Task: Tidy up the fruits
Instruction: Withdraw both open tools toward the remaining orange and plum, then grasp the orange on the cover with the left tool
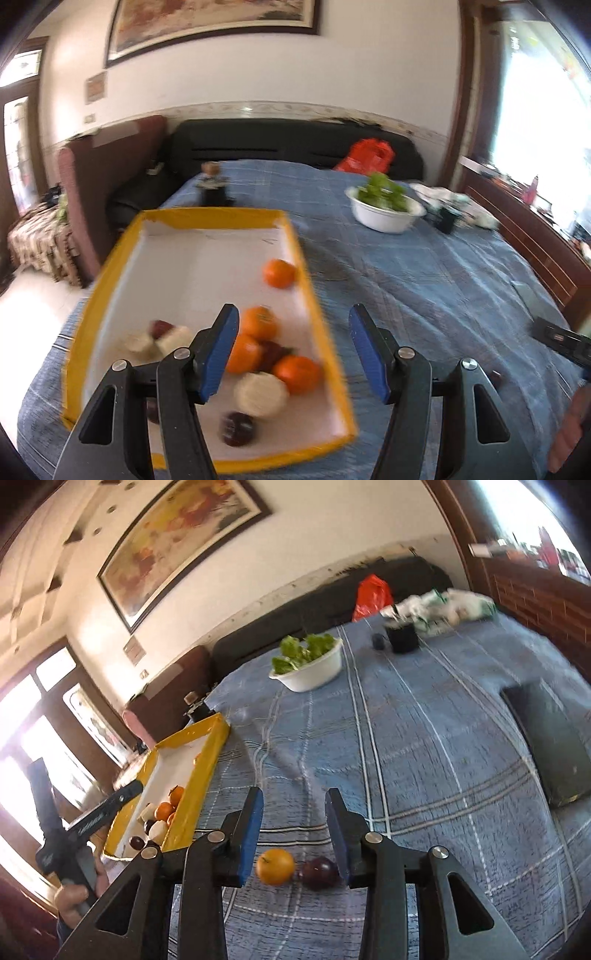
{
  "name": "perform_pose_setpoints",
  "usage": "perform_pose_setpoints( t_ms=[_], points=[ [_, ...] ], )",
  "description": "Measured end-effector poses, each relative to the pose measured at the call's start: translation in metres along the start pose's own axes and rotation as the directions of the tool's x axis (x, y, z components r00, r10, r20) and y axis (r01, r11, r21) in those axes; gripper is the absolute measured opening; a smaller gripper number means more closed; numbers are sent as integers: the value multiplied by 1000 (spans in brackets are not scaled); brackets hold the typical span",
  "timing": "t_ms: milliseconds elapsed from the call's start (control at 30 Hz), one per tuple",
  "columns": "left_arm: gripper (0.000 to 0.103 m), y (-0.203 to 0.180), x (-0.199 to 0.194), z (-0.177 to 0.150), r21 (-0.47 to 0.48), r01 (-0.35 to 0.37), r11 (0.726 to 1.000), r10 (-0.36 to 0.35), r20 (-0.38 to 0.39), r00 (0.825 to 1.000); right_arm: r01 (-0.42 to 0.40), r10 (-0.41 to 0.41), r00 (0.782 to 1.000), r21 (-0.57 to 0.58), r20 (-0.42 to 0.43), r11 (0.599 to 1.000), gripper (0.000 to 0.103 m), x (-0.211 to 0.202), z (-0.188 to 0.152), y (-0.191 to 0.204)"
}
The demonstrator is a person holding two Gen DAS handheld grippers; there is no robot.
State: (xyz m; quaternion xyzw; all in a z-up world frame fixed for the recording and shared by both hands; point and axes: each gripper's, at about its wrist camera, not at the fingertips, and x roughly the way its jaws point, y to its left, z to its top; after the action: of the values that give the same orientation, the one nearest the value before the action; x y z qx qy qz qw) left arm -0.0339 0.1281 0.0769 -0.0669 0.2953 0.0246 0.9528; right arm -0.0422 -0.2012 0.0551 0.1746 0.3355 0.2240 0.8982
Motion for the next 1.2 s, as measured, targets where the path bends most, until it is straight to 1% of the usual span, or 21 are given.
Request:
perform_pose_setpoints(
  t_ms=[67,100,133,167,200,300,333,433,533,633,733,767,833,900,933,967,1000,1100,1167,1200],
  points=[
    [62,-19,0,-4,31,69,997,-68,-31,997,-8,8,1000,21,-9,1000,38,3,-1,-7],
    [66,-28,0,-6,46,108,993,-105,-53,993,-14,14,1000,30,-11,999,38,4,0,-9],
    [67,-40,2,-10,67,163,984,-157,-85,984,-20,21,1000,40,-11,999,38,5,0,-12],
    [67,-50,3,-13,86,212,973,-202,-115,973,-23,24,1000,49,-12,999,38,5,-1,-14],
    [67,-62,5,-18,102,268,958,-252,-147,957,-25,26,1000,55,-13,998,38,5,-1,-16],
    [67,-91,15,-32,131,386,913,-350,-237,907,-40,41,999,74,-19,997,38,8,0,-19],
    [67,-99,19,-37,141,399,906,-356,-257,898,-44,46,999,76,-20,996,38,8,0,-20],
    [67,-119,32,-48,186,406,895,-338,-313,888,-56,58,998,77,-19,995,39,8,0,-20],
    [67,-128,42,-51,199,412,889,-333,-338,880,-68,70,997,78,-22,995,40,8,-1,-19],
    [67,-134,55,-52,205,401,893,-314,-357,880,-79,81,996,78,-24,994,40,8,-2,-17],
    [65,-138,64,-51,189,420,888,-330,-376,866,-87,89,996,78,-20,993,40,7,-2,-17],
    [61,-139,66,-51,187,427,885,-336,-378,862,-89,91,996,79,-20,993,40,7,-2,-17],
    [58,-139,66,-50,177,445,878,-357,-377,855,-96,98,995,80,-24,992,40,8,-2,-18],
    [51,-138,67,-50,159,467,870,-383,-381,842,-99,102,994,79,-30,992,40,9,-2,-17],
    [48,-138,68,-50,145,481,864,-399,-385,832,-102,104,994,79,-32,992,40,9,-2,-17],
    [42,-136,68,-50,132,493,860,-413,-388,824,-103,106,994,79,-31,992,40,9,-3,-17],
    [39,-137,69,-50,128,498,858,-418,-390,820,-102,105,994,78,-30,992,41,9,-2,-17],
    [39,-136,69,-51,115,512,851,-432,-399,809,-99,102,994,82,-33,992,41,10,-3,-18],
    [39,-135,69,-51,109,514,851,-435,-403,805,-97,100,994,84,-36,992,41,10,-3,-18],
    [44,-135,70,-52,105,515,851,-435,-406,803,-97,100,994,85,-36,992,41,11,-3,-18]
  ],
)
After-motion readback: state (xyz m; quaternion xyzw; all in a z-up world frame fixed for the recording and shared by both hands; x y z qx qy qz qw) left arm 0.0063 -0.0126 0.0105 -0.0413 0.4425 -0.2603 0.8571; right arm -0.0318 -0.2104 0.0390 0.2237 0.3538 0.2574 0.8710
